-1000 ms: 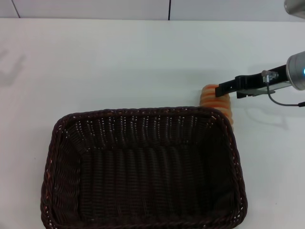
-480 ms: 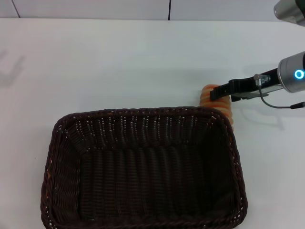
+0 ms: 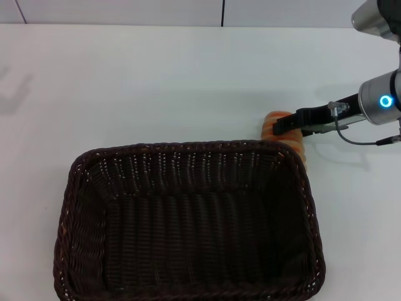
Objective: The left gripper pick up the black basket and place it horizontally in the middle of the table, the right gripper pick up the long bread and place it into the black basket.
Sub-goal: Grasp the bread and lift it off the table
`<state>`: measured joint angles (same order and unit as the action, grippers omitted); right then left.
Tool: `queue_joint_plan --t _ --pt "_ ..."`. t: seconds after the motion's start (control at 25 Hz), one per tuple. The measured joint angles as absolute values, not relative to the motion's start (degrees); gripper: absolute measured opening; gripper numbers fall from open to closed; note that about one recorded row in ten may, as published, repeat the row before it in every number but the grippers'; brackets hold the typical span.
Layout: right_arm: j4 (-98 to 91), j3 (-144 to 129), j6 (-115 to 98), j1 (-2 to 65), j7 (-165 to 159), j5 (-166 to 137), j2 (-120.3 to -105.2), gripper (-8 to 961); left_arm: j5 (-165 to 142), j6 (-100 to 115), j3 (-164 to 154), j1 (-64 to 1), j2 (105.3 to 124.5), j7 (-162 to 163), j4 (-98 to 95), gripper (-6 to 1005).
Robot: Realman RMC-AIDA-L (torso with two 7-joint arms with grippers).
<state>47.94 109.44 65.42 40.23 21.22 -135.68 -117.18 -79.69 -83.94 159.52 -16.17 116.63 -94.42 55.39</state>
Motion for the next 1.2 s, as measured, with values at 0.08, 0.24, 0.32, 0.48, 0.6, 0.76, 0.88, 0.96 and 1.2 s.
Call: queue_joint_plan --t 0.08,0.24,0.32,0.48,0.6,0.76,0.88,0.96,1.2 --pt "47.3 109.6 65.1 40.4 21.8 -135.6 -117.28 713 -79.7 -83.9 159.5 -16.2 116.63 -94.4 55.4 575" --pt "45.6 109.5 64.4 41.0 23.2 -133.9 -117.39 712 -79.7 -83.9 159.5 -16.2 116.63 -94.5 55.3 575" --pt "44.9 109.4 64.2 41.3 23.7 -133.3 -117.44 711 -79.7 -83.9 159.5 -16.3 116.63 -94.6 55.3 575" --pt "44.6 109.3 64.1 41.5 23.9 -132.9 -117.46 709 -79.7 -84.0 159.5 -16.3 116.63 -94.6 55.3 575" --pt "45.3 109.3 64.1 40.9 24.1 -132.9 -117.50 703 -79.7 -84.2 159.5 -16.3 116.63 -94.6 55.3 575" --pt "45.5 109.3 64.0 40.8 24.2 -132.9 -117.52 669 -79.6 -84.4 159.5 -16.2 116.63 -94.6 55.3 575" --pt "45.5 109.4 63.8 40.7 24.3 -132.9 -117.52 592 -79.3 -84.4 159.5 -16.1 116.63 -94.6 55.3 575" --pt "46.0 109.8 63.5 40.4 24.4 -132.9 -117.52 558 -79.1 -84.5 159.5 -16.0 116.63 -94.6 55.3 575" --pt "54.8 113.0 63.8 36.4 24.5 -132.5 -117.82 506 -78.9 -84.5 159.5 -15.8 116.72 -94.6 55.2 575"
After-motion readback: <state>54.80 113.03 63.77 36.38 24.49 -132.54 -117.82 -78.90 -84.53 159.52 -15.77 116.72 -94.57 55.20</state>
